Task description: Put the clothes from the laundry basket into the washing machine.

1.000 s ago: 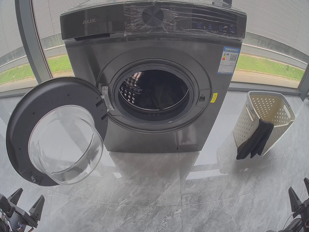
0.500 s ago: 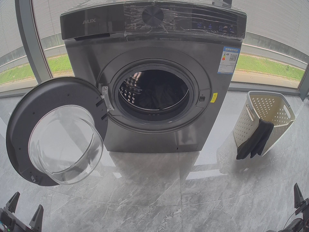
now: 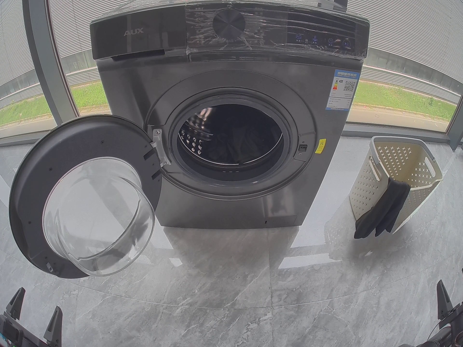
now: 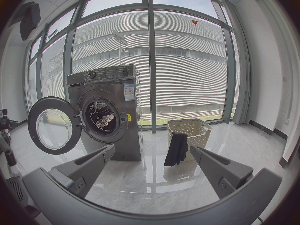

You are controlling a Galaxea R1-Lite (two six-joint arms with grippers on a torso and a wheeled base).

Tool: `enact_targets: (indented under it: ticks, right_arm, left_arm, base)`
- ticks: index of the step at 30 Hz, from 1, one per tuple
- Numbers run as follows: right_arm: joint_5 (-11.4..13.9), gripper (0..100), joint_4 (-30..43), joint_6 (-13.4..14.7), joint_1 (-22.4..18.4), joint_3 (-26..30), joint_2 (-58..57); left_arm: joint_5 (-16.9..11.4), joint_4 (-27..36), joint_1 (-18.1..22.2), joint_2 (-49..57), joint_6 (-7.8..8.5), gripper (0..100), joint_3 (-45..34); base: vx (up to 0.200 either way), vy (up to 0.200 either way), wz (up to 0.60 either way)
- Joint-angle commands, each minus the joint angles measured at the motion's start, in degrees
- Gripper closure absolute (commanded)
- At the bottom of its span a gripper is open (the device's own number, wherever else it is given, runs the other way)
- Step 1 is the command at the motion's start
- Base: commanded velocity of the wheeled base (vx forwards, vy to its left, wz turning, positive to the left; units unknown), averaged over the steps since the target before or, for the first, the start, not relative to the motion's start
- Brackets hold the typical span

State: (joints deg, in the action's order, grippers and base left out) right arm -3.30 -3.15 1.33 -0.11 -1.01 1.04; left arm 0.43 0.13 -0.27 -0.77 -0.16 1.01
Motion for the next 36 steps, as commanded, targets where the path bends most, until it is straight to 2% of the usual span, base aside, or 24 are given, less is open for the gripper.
enact_targets:
  ticks: [1,4,7,8,9,10,11,12,13,14,16,28,36]
  right_arm:
    - [-1.88,0,0.16,-0.10,-0.15,0.84,-1.04]
    - [-0.04,0,0.60,0.87,-0.07,0.57,-1.04]
    - [-1.44,0,0.77,1.40,-0.15,0.48,-1.04]
    - [-6.80,0,-0.02,-0.27,-0.15,0.92,-1.04]
    - [-7.59,0,-0.19,-1.77,-0.15,1.01,-1.04]
    - [-5.40,0,-0.19,-2.38,-0.07,1.01,-1.04]
    - [-3.02,0,-0.02,-1.59,-0.15,1.01,-1.04]
    - [0.75,0,1.48,-0.36,-0.33,1.01,-1.04]
    - [4.01,0,2.35,-0.63,-0.07,1.01,-1.04]
    - [4.62,0,2.88,-0.71,-0.07,0.92,-1.04]
    - [2.95,0,4.46,-1.15,-0.07,0.40,-0.77]
    - [2.60,0,3.23,-0.98,-0.07,0.75,-0.95]
    - [2.60,0,3.23,-0.98,-0.07,0.84,-0.95]
  left_arm:
    - [0.01,-0.05,0.00,0.77,-0.02,0,-0.92]
    - [0.01,-0.13,0.00,0.77,-0.11,0,-0.92]
    - [0.19,-0.13,0.09,0.77,-0.37,0,-0.92]
    - [0.19,-0.05,0.09,0.77,-0.37,0,-0.92]
    - [0.28,-0.05,0.09,0.77,-0.28,0,-1.01]
    - [0.28,-0.13,0.09,0.77,-0.19,0,-1.01]
    - [0.28,-0.13,0.09,0.77,-0.11,0,-1.01]
    - [0.28,-0.13,0.09,0.77,-0.02,0,-1.01]
    - [0.28,-0.13,0.09,0.77,-0.02,0,-1.01]
    - [0.28,-0.13,0.09,0.77,0.07,0,-1.01]
    - [0.28,-0.13,0.09,0.77,0.07,0,-1.01]
    - [0.28,-0.13,0.09,0.77,0.16,0,-1.01]
    - [0.63,-0.13,0.09,0.77,-0.98,0,-0.92]
  base:
    - [0.000,0.000,0.00]
    - [0.000,0.000,0.00]
    - [0.000,0.000,0.00]
    - [0.000,0.000,0.00]
    - [0.000,-0.200,0.00]
    - [0.000,-0.200,0.00]
    - [0.000,-0.200,0.00]
    - [0.000,-0.200,0.00]
    - [0.000,-0.200,0.00]
    - [0.000,-0.200,0.00]
    - [0.000,-0.200,0.00]
    - [0.000,-0.200,0.00]
    - [0.000,-0.200,0.00]
